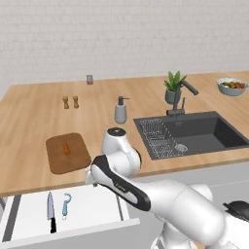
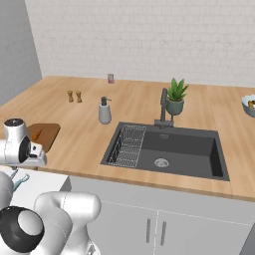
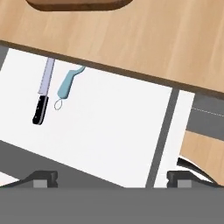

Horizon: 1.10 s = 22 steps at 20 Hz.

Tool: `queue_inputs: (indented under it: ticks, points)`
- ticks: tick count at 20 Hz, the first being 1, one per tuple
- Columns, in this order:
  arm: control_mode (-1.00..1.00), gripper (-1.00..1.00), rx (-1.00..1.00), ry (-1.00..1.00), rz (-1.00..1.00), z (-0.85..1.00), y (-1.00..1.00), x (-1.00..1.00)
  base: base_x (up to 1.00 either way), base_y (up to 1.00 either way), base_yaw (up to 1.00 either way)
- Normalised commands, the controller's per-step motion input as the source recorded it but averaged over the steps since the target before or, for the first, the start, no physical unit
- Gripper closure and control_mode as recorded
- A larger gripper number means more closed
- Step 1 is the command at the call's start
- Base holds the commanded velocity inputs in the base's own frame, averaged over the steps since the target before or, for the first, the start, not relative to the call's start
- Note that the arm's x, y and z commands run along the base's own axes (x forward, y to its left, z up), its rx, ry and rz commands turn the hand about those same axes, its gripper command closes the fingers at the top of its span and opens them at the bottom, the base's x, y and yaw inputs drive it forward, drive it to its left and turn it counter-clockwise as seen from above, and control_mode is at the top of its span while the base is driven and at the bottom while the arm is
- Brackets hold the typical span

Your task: Place the appropriate cutting tool for cutting the carrot skin on the cutting board.

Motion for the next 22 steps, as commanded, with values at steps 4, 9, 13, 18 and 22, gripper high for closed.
queue_inputs:
  ticks: [4,9,13,18,22]
  points:
    - [-1.00,-1.00,0.00,0.04,0.00,-0.51,0.39,-0.01,0.00,0.00,0.00]
    - [-1.00,-1.00,0.00,0.09,0.00,-0.54,0.28,-0.01,0.00,0.00,0.00]
    - [-1.00,-1.00,0.00,0.00,0.00,-0.41,0.11,-0.12,0.00,0.00,0.00]
    - [-1.00,-1.00,-0.01,0.00,0.00,-0.25,0.19,-0.24,0.00,0.00,0.00]
    - [-1.00,-1.00,0.00,0.00,0.00,-0.30,0.18,-0.29,0.00,0.00,0.00]
